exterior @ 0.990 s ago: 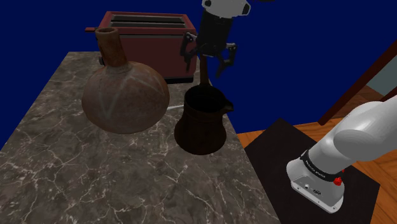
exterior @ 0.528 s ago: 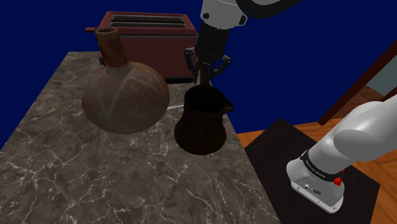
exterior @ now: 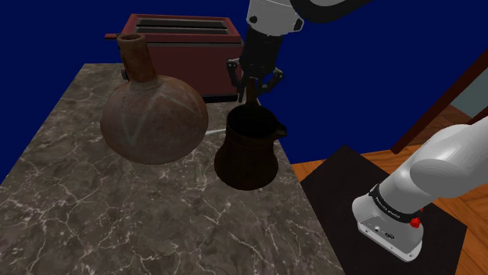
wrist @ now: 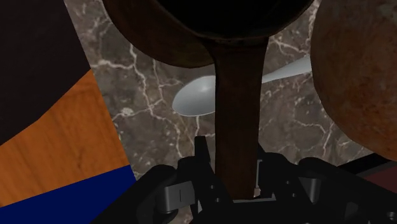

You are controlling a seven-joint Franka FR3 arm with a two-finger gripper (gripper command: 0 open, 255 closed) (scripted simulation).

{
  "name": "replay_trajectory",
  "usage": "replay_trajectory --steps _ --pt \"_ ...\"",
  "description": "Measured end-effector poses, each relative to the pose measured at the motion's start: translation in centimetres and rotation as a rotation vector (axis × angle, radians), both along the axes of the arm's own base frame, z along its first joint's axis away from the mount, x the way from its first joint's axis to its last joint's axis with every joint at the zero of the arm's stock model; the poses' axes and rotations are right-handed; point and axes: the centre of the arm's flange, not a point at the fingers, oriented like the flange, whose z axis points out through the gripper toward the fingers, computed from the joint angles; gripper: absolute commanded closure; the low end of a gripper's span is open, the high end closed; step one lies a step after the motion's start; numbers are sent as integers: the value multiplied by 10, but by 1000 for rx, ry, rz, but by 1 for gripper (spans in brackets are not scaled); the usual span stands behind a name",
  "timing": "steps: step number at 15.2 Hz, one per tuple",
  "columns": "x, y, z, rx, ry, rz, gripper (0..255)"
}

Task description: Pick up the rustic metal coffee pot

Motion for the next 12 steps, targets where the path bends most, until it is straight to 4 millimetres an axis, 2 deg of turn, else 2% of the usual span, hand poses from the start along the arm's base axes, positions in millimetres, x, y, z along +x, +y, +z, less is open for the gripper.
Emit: replay_trajectory --steps 3,12 --pt "0 -1 10 -1 2 1 255" --pt "1 0 57 -1 2 1 255"
